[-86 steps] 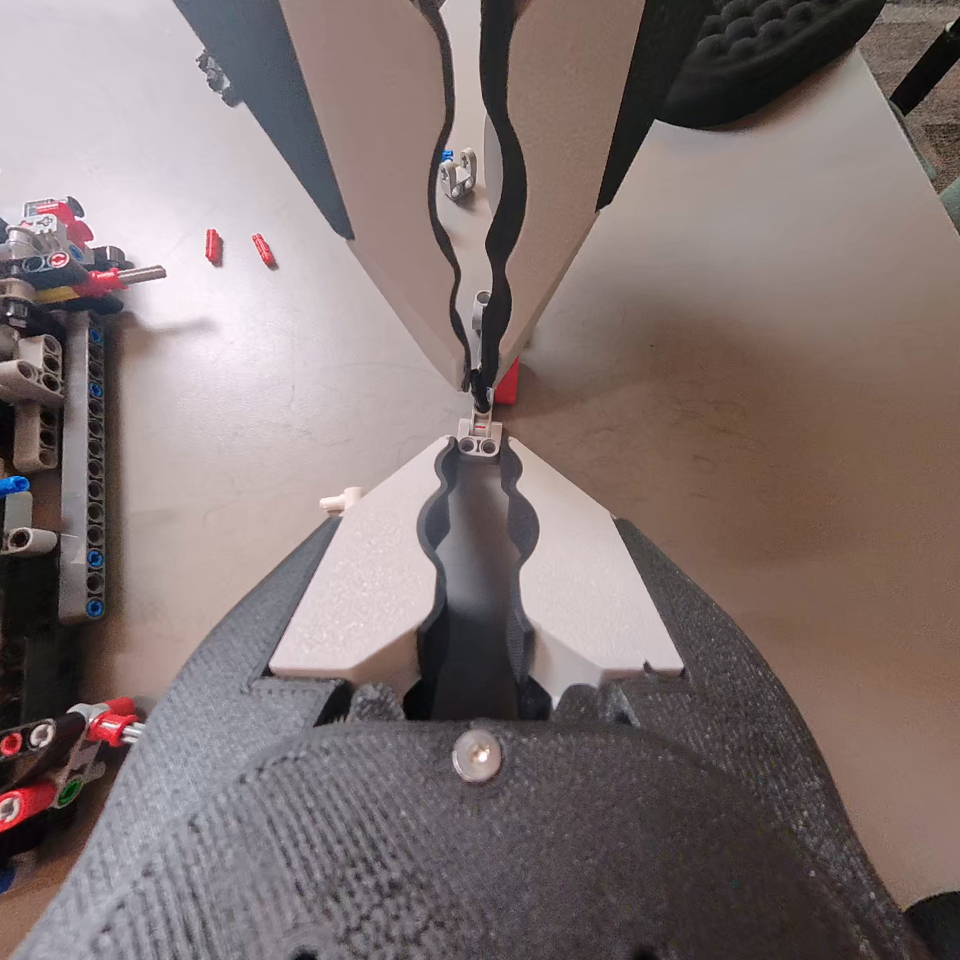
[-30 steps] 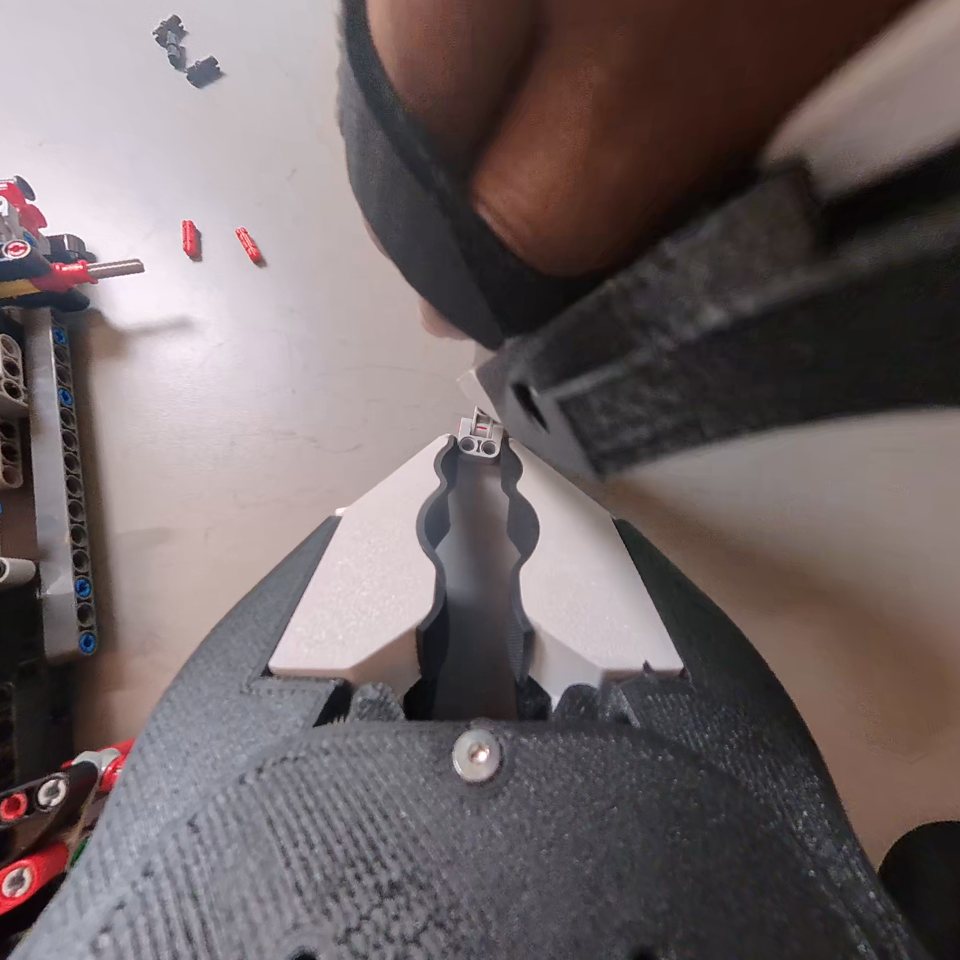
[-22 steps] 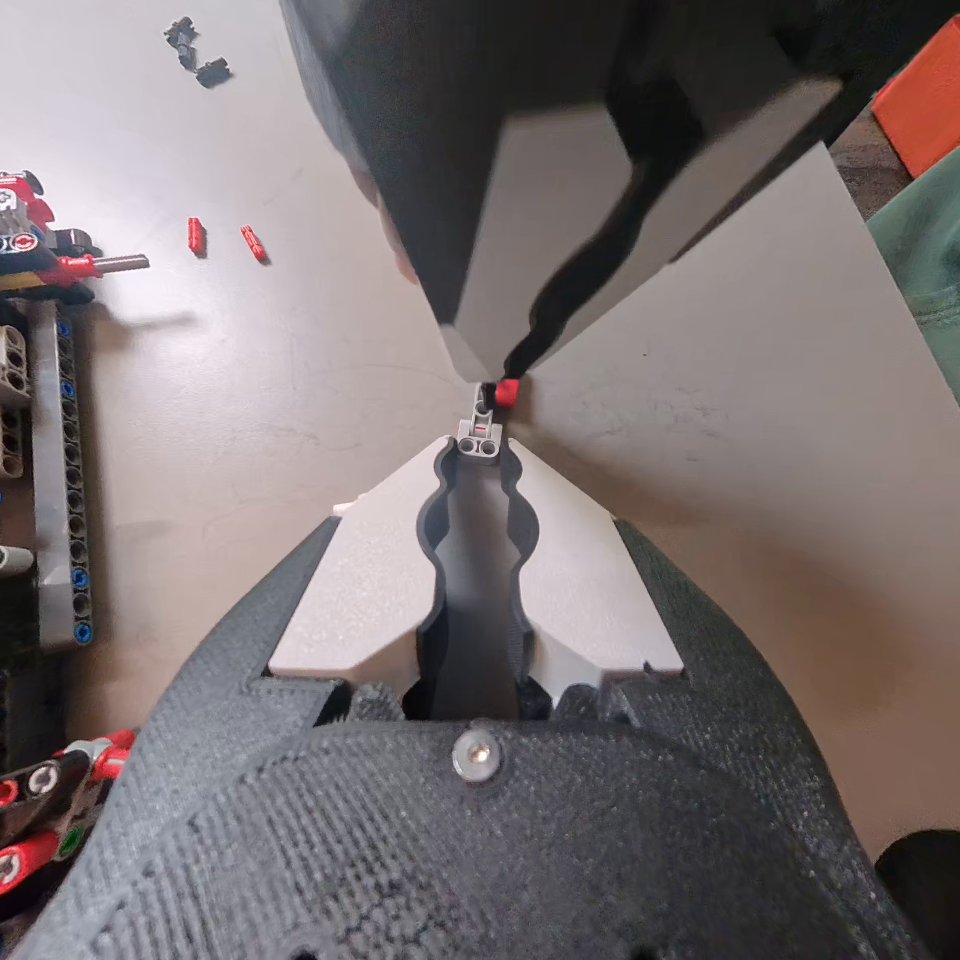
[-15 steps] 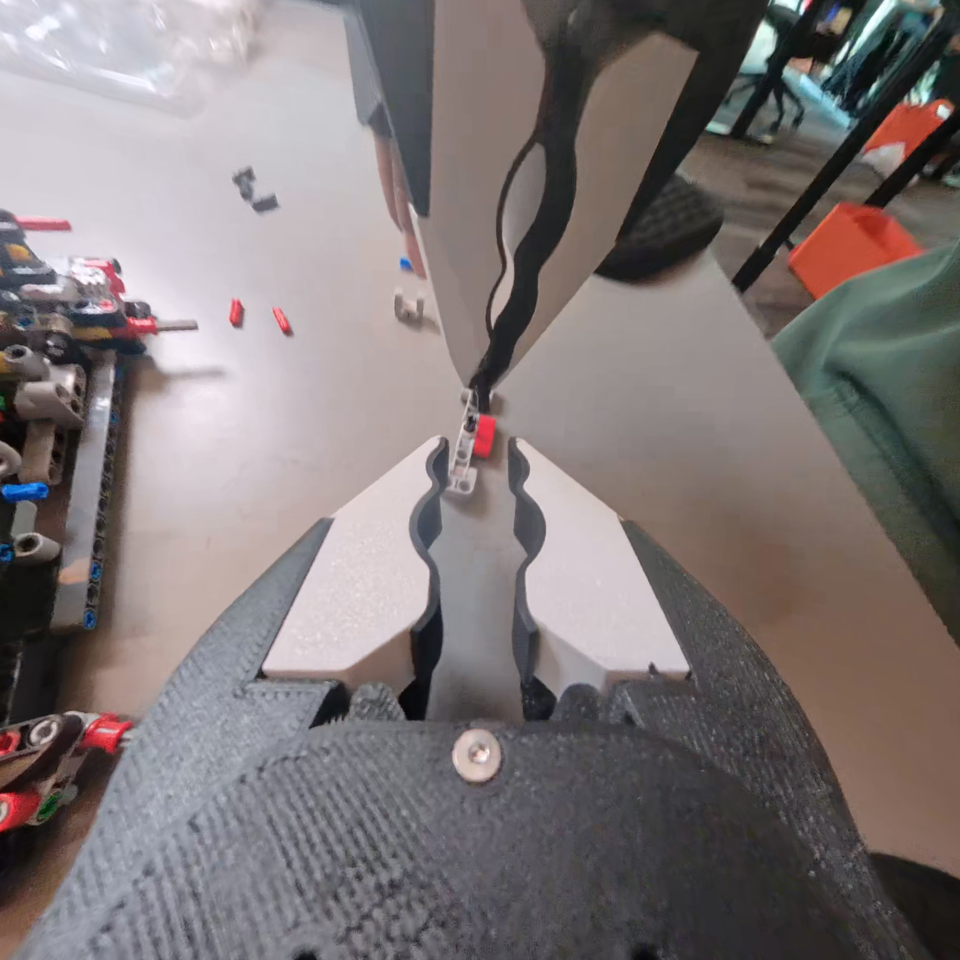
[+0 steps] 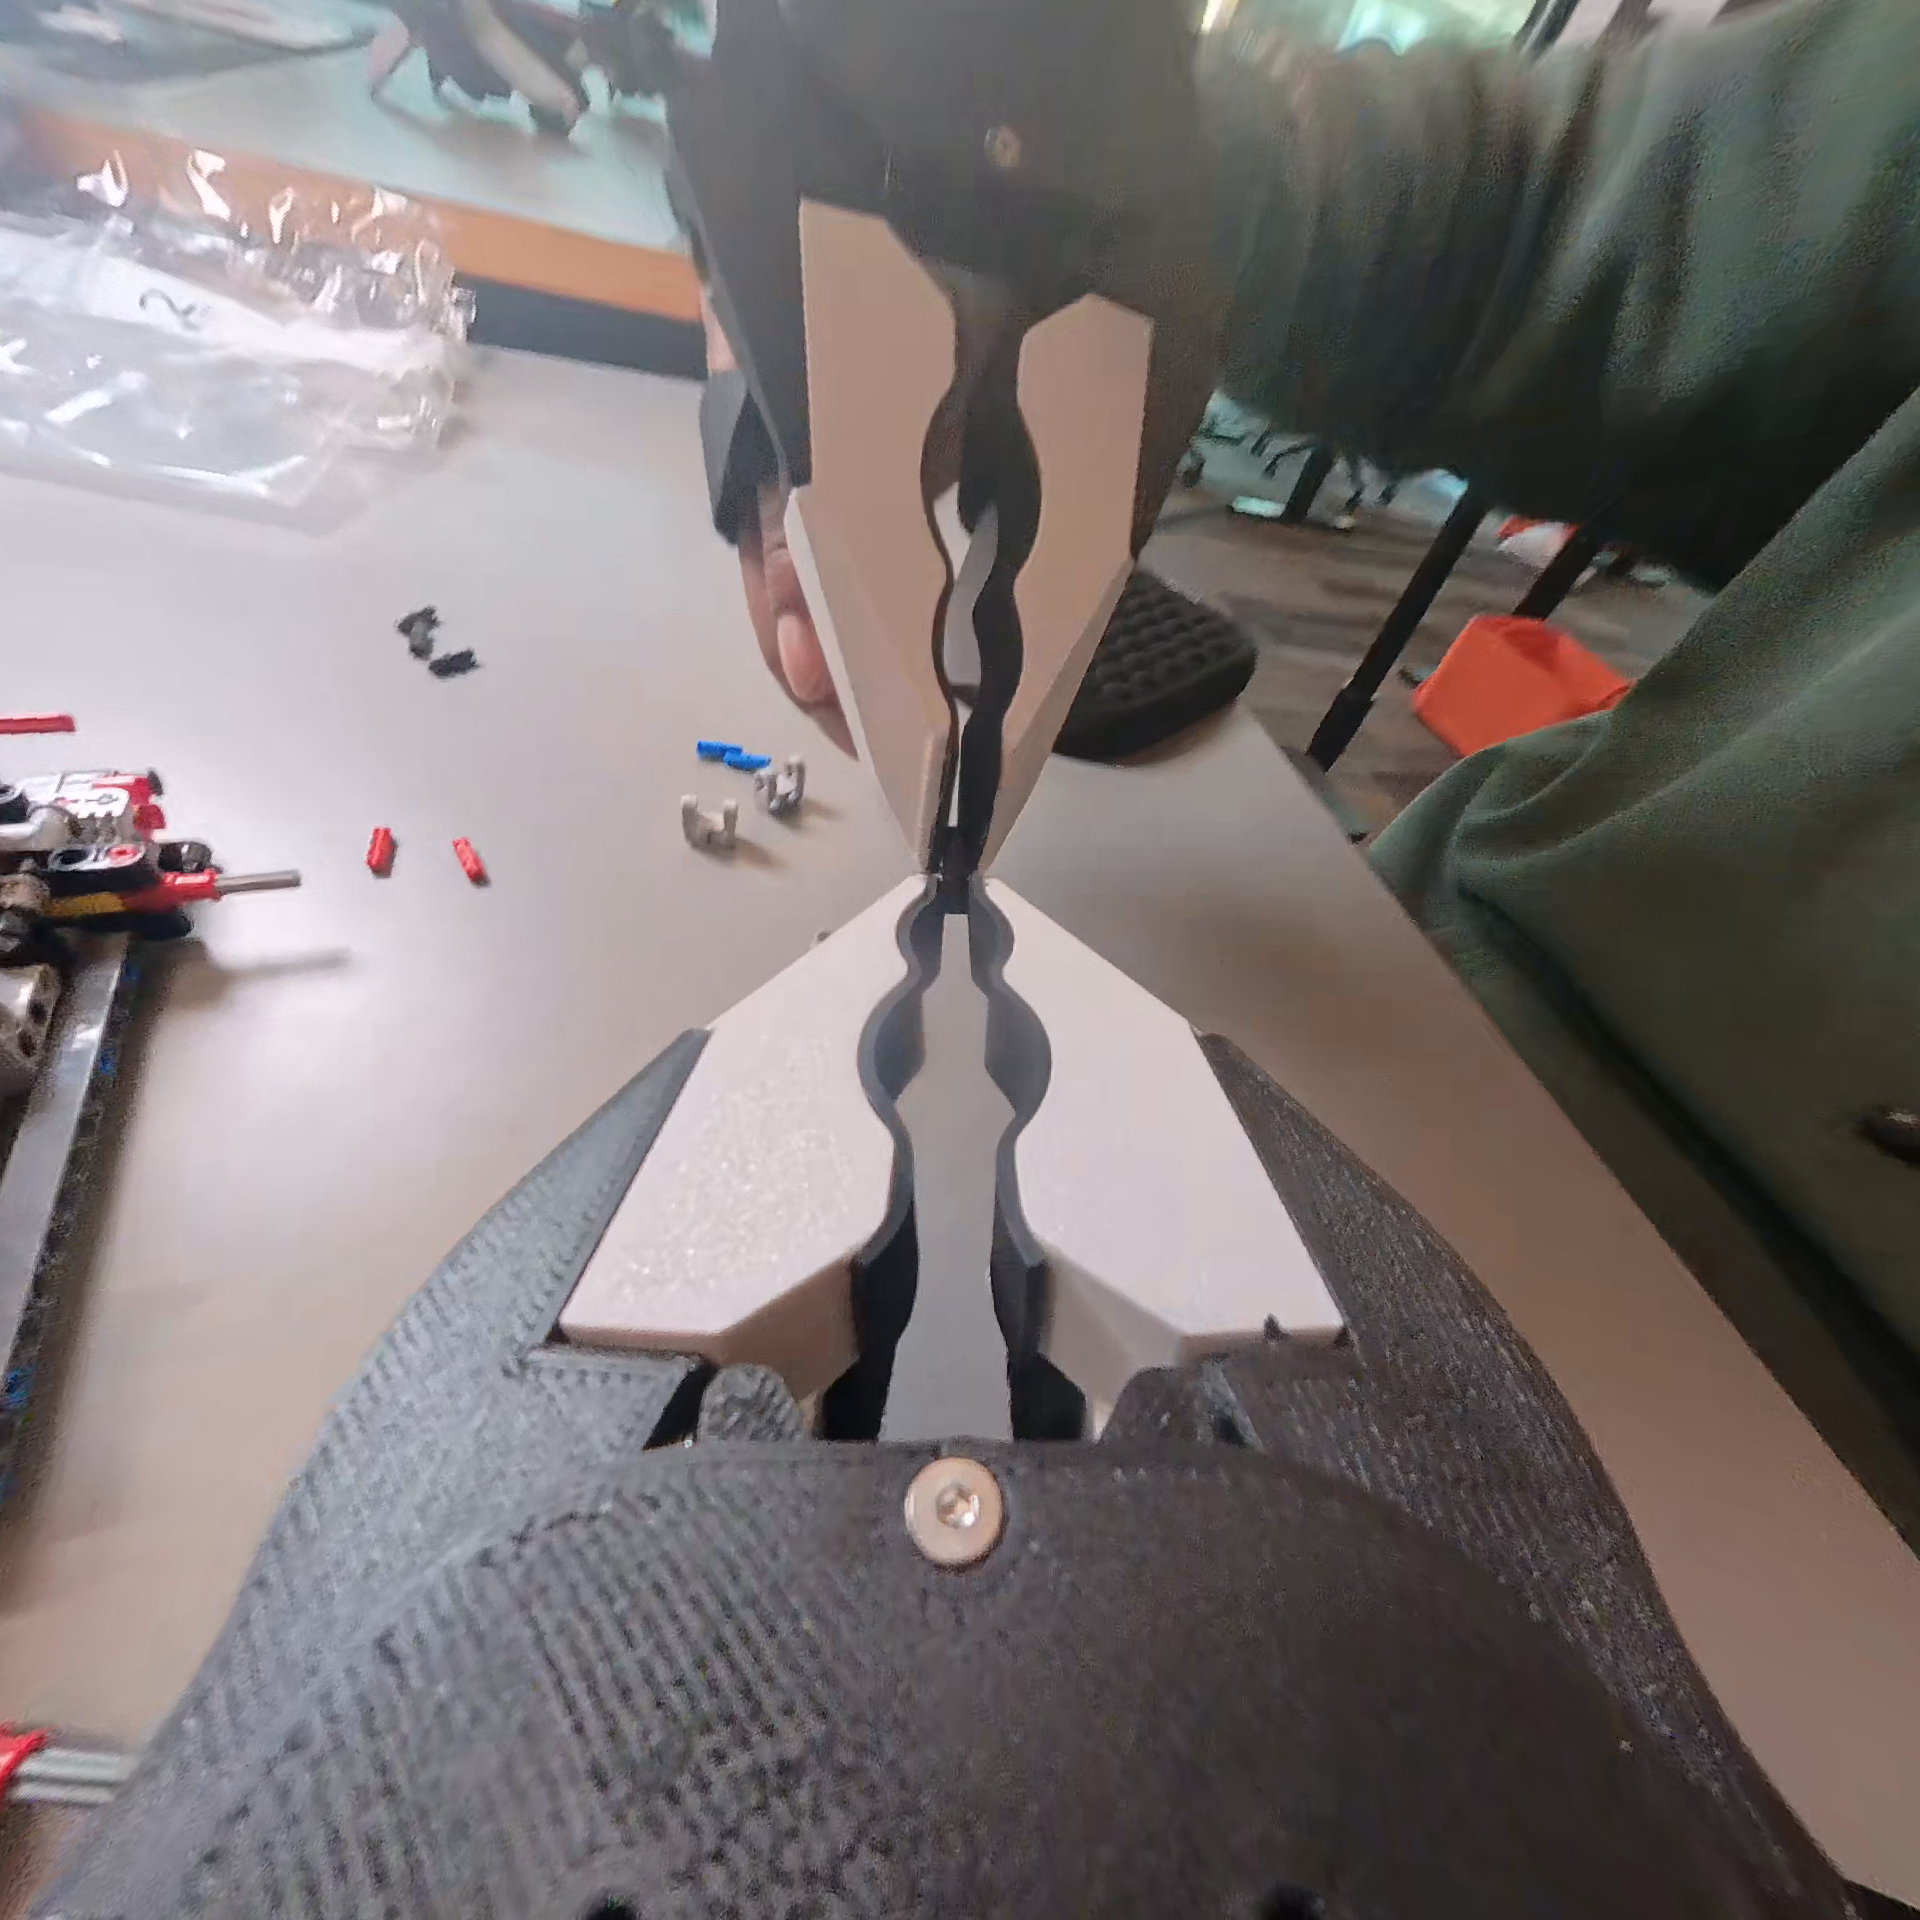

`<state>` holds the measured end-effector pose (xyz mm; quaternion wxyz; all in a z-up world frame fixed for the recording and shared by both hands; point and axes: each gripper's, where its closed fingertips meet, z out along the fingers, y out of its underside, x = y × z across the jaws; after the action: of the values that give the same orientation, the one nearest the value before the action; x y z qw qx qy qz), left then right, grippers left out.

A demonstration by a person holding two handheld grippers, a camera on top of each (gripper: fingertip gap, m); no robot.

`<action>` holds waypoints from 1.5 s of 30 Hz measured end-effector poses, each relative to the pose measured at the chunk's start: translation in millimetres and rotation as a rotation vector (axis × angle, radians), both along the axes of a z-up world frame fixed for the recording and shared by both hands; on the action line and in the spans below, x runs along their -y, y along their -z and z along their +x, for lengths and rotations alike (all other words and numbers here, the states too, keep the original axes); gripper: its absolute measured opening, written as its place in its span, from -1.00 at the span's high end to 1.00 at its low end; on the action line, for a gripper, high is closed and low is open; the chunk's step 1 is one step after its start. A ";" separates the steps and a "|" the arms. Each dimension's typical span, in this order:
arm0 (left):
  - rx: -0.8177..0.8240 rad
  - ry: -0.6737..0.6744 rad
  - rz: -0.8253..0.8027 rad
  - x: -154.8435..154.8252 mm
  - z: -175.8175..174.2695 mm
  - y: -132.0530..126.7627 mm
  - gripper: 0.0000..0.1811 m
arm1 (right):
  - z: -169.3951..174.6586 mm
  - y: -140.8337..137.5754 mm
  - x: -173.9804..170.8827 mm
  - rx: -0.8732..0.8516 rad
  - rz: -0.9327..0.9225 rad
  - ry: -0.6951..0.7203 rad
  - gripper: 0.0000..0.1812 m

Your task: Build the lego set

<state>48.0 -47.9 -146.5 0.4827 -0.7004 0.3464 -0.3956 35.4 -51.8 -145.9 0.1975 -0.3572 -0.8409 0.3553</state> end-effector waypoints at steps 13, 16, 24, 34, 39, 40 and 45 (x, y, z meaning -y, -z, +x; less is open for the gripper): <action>0.056 0.077 0.029 9.9 14.6 -10.5 0.98 | 12.8 -19.3 12.1 -0.185 -0.173 0.047 0.95; 0.053 0.082 0.030 11.4 15.1 -9.9 0.98 | 12.6 -18.3 13.1 -0.172 -0.159 0.039 0.97; 0.065 0.088 0.045 13.3 14.8 -14.4 0.98 | 12.4 -19.4 12.4 -0.152 -0.108 0.026 0.93; 0.077 0.090 0.061 14.5 13.9 -19.6 0.98 | 13.1 -25.0 14.1 -0.124 -0.051 0.002 0.94; 0.067 0.093 0.061 15.0 14.3 -18.9 0.98 | 11.9 -23.3 15.8 -0.119 -0.030 -0.002 0.97; 0.067 0.094 0.060 15.3 14.5 -18.4 0.98 | 12.0 -22.6 16.2 -0.115 -0.028 -0.004 0.97; 0.055 0.086 0.057 14.3 13.6 -15.5 0.98 | 11.1 -19.3 15.2 -0.081 -0.014 0.003 0.97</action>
<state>61.6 -62.2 -131.0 0.4942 -0.6598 0.3739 -0.4250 46.5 -67.0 -126.5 0.2295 -0.3453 -0.8291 0.3750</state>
